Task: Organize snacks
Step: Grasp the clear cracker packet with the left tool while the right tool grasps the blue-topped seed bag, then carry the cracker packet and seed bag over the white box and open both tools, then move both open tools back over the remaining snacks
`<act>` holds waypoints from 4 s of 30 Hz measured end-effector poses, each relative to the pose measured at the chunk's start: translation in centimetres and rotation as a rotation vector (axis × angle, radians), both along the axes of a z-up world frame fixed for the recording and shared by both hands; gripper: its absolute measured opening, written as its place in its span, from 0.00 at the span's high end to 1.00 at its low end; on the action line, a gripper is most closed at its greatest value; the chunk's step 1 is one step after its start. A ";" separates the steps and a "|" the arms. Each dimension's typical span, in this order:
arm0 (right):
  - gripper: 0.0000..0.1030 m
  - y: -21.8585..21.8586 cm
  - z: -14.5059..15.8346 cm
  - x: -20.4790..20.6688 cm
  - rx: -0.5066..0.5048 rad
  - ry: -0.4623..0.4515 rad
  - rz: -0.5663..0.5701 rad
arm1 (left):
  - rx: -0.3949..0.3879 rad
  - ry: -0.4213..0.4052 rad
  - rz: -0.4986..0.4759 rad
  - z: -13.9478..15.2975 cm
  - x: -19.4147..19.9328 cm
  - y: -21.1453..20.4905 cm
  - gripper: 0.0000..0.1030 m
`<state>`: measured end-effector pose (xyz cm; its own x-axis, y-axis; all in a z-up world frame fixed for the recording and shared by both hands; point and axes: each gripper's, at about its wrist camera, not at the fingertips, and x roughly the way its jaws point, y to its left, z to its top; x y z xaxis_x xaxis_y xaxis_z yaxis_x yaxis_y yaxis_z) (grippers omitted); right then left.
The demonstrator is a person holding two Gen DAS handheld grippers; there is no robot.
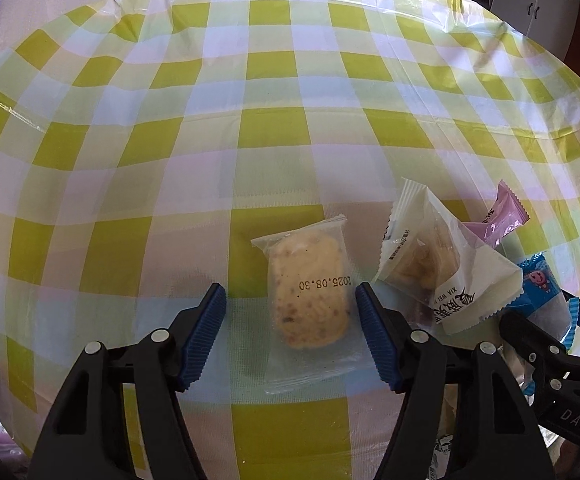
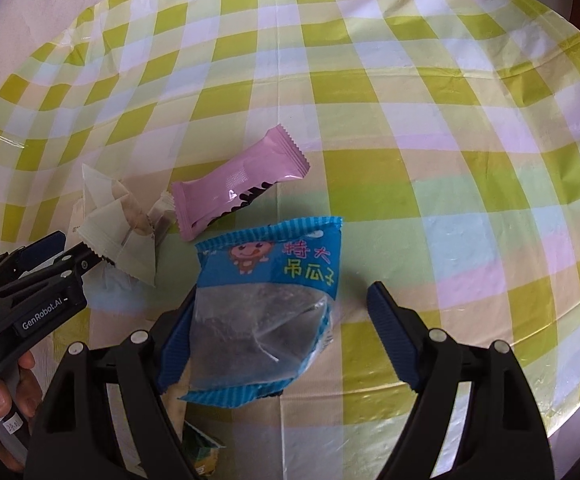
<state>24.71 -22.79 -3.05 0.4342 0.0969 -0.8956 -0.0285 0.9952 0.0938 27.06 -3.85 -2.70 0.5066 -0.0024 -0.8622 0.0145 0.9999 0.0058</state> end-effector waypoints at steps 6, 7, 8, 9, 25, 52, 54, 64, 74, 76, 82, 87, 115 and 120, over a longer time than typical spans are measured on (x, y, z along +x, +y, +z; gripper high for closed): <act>0.42 -0.4 0.1 0.4 -0.063 -0.029 -0.013 | 0.003 -0.016 -0.034 0.2 -0.1 -0.5 0.64; 0.42 -0.6 0.1 0.4 -0.057 -0.032 -0.012 | 0.001 -0.018 -0.034 0.3 -0.1 -0.5 0.65; 0.42 -0.7 0.1 0.4 -0.054 -0.035 -0.011 | -0.001 -0.019 -0.032 0.3 -0.1 -0.5 0.66; 0.43 -0.8 0.1 0.4 -0.052 -0.037 -0.010 | -0.002 -0.020 -0.031 0.2 -0.1 -0.5 0.66; 0.46 -2.5 1.4 -0.8 -0.056 -0.090 -0.052 | 0.006 -0.122 0.059 3.4 -1.1 0.9 0.67; 0.46 -13.9 5.2 -11.0 -0.130 -0.164 -0.268 | -0.020 -0.170 -0.268 8.2 -8.9 -14.6 0.67; 0.46 -14.9 5.2 -11.8 -0.137 -0.164 -0.284 | -0.022 -0.161 -0.299 8.1 -9.6 -15.9 0.67; 0.46 -19.5 5.4 -15.8 -0.186 -0.171 -0.370 | -0.077 -0.087 -0.469 7.2 -12.9 -22.8 0.67; 0.46 -24.1 4.1 -19.2 -0.193 -0.140 -0.454 | -0.141 0.046 -0.640 5.0 -16.3 -29.5 0.67; 0.46 -25.1 3.6 -20.0 -0.191 -0.128 -0.473 | -0.148 0.077 -0.669 4.5 -17.0 -30.6 0.66; 0.46 -28.4 1.5 -22.2 -0.173 -0.074 -0.537 | -0.155 0.164 -0.758 3.1 -19.1 -33.7 0.66; 0.46 -31.2 0.1 -23.9 -0.159 -0.032 -0.597 | -0.137 0.211 -0.816 2.2 -20.4 -35.4 0.66; 0.25 -32.7 -0.2 -24.1 -0.043 0.004 -0.631 | -0.201 0.159 -0.749 3.6 -19.1 -31.6 0.38; 0.25 -30.1 0.9 -22.6 -0.031 -0.008 -0.577 | -0.216 0.123 -0.672 4.4 -17.8 -27.9 0.38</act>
